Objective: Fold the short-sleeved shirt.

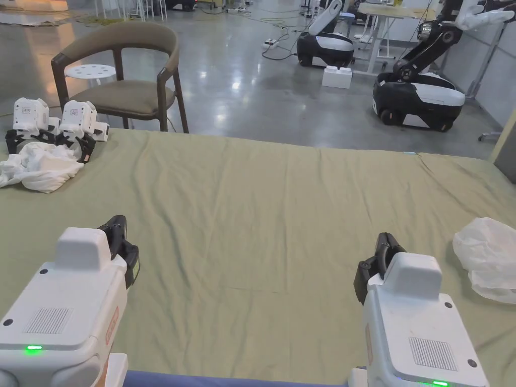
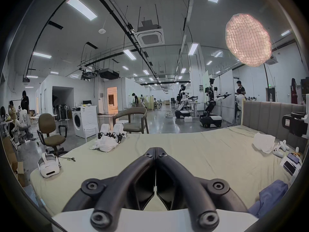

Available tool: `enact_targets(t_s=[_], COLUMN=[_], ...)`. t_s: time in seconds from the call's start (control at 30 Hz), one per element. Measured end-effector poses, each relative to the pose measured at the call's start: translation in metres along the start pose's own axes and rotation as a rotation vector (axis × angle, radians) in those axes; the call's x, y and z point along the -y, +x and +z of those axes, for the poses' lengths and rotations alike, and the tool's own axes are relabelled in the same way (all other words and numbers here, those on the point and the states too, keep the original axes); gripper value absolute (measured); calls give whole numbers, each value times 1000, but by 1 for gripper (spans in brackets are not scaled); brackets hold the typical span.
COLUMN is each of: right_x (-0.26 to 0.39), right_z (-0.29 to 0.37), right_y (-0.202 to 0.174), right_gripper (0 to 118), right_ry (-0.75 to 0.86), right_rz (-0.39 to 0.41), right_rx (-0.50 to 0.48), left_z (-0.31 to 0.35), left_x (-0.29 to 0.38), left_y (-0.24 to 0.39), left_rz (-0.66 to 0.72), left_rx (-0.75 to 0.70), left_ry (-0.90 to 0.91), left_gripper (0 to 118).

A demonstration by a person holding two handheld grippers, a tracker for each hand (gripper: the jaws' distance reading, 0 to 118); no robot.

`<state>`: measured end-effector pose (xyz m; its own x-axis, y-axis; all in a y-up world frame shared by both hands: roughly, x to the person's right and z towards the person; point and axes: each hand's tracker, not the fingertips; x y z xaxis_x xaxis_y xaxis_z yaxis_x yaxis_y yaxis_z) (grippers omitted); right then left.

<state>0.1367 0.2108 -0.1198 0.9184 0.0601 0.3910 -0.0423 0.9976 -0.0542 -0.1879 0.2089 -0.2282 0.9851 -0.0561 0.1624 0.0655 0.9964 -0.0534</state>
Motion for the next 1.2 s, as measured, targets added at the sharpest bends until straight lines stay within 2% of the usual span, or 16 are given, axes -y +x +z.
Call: enact_targets(t_s=[0.17, 0.37, 0.47, 0.53, 0.6, 0.67, 0.7, 0.8, 0.83, 0.87, 0.93, 1.03, 1.13, 1.2], right_x=[2, 8, 14, 19, 25, 29, 31, 36, 37, 38, 40, 41, 41, 42], right_z=[-1, -4, -3, -4, -3, -4, -3, -3, -2, -1, 0, 2, 3, 3], right_y=[-1, 2, 1, 1, 1, 1, 1, 1, 2, 2, 3, 5, 6, 6], right_gripper=[0, 0, 0, 0, 0, 0, 0, 0, 0, 0, 0, 0, 0, 0], right_ry=[-10, -51, -77, -111, -130, -148, -157, -177, -181, -185, -192, -200, -206, -212], right_rz=[1, 15, 36, 38, 25, 16, 14, 15, 14, 15, 20, 28, 38, 38], right_rx=[-2, -49, -62, -77, -77, -76, -75, -78, -79, -78, -70, -64, -58, -54], left_z=[7, 12, 9, 5, 2, -3, -6, -17, -22, -26, -26, -22, -24, -28], left_x=[7, 49, 77, 97, 118, 134, 144, 170, 180, 189, 203, 209, 219, 223], left_y=[-20, -86, -123, -150, -177, -194, -203, -220, -226, -231, -223, -223, -211, -203], left_rz=[3, 105, 196, 316, 444, 527, 548, 615, 652, 702, 812, 915, 1026, 1039], left_rx=[2, 95, 137, 201, 270, 293, 300, 335, 352, 362, 396, 465, 575, 648], left_ry=[-55, -378, -546, -692, -756, -816, -838, -901, -932, -955, -1012, -934, -991, -1003], left_gripper=[0, 0, 0, 0, 2, 24, 40, 58, 78, 85, 86, 87, 86, 84])
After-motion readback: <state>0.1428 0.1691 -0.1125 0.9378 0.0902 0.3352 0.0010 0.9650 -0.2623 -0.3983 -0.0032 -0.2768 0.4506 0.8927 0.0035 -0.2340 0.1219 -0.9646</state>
